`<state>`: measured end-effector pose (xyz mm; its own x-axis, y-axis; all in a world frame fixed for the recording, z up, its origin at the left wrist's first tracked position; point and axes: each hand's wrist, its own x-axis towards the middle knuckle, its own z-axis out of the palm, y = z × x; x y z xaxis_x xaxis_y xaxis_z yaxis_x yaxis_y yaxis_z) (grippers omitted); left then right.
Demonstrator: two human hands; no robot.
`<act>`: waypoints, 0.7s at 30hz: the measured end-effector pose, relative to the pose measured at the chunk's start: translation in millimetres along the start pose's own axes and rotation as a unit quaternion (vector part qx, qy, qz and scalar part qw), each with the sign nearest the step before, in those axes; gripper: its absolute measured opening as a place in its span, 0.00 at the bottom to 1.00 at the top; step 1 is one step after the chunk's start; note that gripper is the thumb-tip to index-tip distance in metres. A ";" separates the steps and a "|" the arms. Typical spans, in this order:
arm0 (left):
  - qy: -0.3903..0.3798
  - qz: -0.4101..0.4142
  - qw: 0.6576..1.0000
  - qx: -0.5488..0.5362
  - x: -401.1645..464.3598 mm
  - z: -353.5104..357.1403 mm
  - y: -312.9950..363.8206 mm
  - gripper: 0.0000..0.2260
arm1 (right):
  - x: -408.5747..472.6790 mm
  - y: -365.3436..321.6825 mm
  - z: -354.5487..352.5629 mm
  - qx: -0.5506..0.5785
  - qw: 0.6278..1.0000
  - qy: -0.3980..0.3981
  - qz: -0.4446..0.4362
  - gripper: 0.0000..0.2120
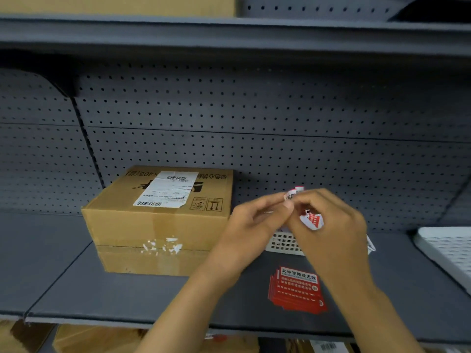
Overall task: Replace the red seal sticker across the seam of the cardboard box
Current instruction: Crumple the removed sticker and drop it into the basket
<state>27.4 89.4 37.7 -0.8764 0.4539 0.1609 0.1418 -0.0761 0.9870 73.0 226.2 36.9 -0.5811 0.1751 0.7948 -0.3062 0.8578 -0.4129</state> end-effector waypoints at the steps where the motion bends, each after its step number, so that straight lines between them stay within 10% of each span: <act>1: 0.004 -0.008 0.999 -0.032 0.4 3.7 -0.8 0.12 | -2.2 3.5 -2.4 -0.005 1.000 -0.009 -0.013 0.02; 8: 0.022 -0.022 0.993 -0.114 4.3 25.5 -5.8 0.10 | -9.9 27.5 -32.5 0.072 0.986 -0.144 0.032 0.18; 21: -0.028 0.006 0.997 -0.070 11.0 56.1 -11.5 0.11 | -16.1 57.3 -55.9 0.198 0.952 -0.109 0.204 0.12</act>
<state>41.9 145.1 28.2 -0.8473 0.5006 0.1772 0.0833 -0.2043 0.9754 107.0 299.6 25.3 -0.8426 0.3135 0.4379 -0.2556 0.4829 -0.8376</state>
